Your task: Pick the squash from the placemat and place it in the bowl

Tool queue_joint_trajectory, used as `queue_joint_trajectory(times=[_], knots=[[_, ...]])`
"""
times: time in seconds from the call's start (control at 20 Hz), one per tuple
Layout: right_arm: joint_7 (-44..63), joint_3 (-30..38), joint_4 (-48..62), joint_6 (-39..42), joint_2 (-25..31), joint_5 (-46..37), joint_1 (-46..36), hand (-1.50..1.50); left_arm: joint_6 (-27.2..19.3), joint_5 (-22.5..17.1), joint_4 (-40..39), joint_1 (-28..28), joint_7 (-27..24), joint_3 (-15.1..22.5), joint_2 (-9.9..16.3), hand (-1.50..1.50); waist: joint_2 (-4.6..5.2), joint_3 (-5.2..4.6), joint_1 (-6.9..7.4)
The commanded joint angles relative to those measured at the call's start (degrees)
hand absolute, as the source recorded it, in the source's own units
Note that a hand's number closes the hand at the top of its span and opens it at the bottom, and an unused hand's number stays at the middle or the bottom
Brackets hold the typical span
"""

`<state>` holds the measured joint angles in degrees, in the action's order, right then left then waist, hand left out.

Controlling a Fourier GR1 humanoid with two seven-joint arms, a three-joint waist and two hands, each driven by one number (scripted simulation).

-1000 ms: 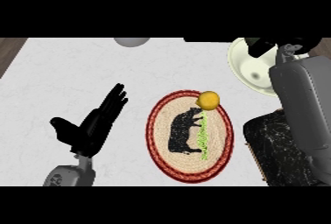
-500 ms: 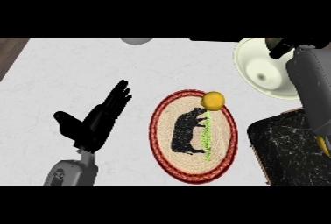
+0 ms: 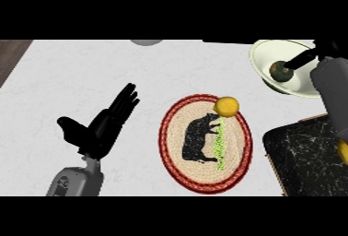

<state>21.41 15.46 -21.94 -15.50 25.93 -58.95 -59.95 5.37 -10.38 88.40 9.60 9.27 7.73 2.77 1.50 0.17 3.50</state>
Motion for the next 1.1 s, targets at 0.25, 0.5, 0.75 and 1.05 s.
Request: queue_joint_trajectory(times=[0.25, 0.5, 0.75, 1.05], knots=[[-19.5, 14.6, -7.8, -17.5, -4.2, 16.8, 2.3, -1.5, 0.6, -1.4, 0.9, -0.9, 1.0, -2.1, 1.7, 0.0, -0.79, 0.24, -1.56], [-35.0, 19.1, -16.1, -14.3, -9.3, 28.0, 6.8, -1.5, -0.7, -0.3, -1.1, -1.2, -0.7, -1.8, 0.2, 0.0, -1.61, -0.03, -4.1], [-35.5, 16.7, -33.3, -8.2, -15.8, 33.2, 15.3, -1.5, 0.4, -0.5, -0.4, -5.2, -2.9, -3.6, 2.2, 0.0, -2.73, -0.22, -6.19], [-36.4, 10.7, -53.5, -2.9, -23.7, 34.8, 29.1, -1.5, -1.1, -1.7, 3.0, -6.1, 0.7, -4.8, 2.6, 0.0, -4.01, -0.28, -9.08]])
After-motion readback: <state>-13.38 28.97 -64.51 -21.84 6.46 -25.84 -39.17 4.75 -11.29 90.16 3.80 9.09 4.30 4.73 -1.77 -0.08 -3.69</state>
